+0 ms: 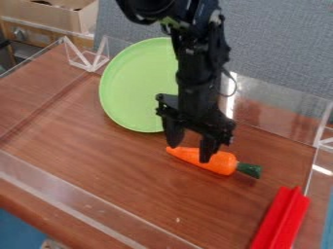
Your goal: Put the carrot on the left side
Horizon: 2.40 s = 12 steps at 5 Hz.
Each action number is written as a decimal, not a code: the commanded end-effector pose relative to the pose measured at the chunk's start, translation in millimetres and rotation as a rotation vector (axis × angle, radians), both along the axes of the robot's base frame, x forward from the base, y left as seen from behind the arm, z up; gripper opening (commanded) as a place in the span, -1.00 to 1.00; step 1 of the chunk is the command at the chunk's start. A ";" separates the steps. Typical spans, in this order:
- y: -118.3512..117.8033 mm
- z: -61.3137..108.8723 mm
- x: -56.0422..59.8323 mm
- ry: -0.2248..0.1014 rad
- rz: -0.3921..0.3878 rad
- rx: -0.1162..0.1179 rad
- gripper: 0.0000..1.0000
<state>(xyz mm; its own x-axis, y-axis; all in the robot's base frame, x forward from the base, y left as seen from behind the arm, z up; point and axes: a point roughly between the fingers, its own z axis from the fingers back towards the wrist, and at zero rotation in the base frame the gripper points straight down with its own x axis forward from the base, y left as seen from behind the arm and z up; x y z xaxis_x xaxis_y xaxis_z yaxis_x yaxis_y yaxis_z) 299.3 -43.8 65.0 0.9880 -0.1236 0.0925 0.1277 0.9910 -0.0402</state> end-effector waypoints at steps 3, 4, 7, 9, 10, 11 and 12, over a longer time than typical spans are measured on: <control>-42.7 -18.1 8.8 -0.025 -0.029 -0.014 1.00; -56.8 -29.2 17.9 -0.020 0.039 -0.016 1.00; -73.3 -40.4 68.7 -0.053 -0.109 0.011 1.00; -88.0 -40.1 77.6 -0.059 -0.179 0.037 1.00; -80.8 -37.8 80.2 -0.078 -0.206 0.057 -1.00; -72.4 -31.7 81.2 -0.096 -0.227 0.074 -1.00; -71.9 -25.5 93.7 -0.109 -0.231 0.096 -1.00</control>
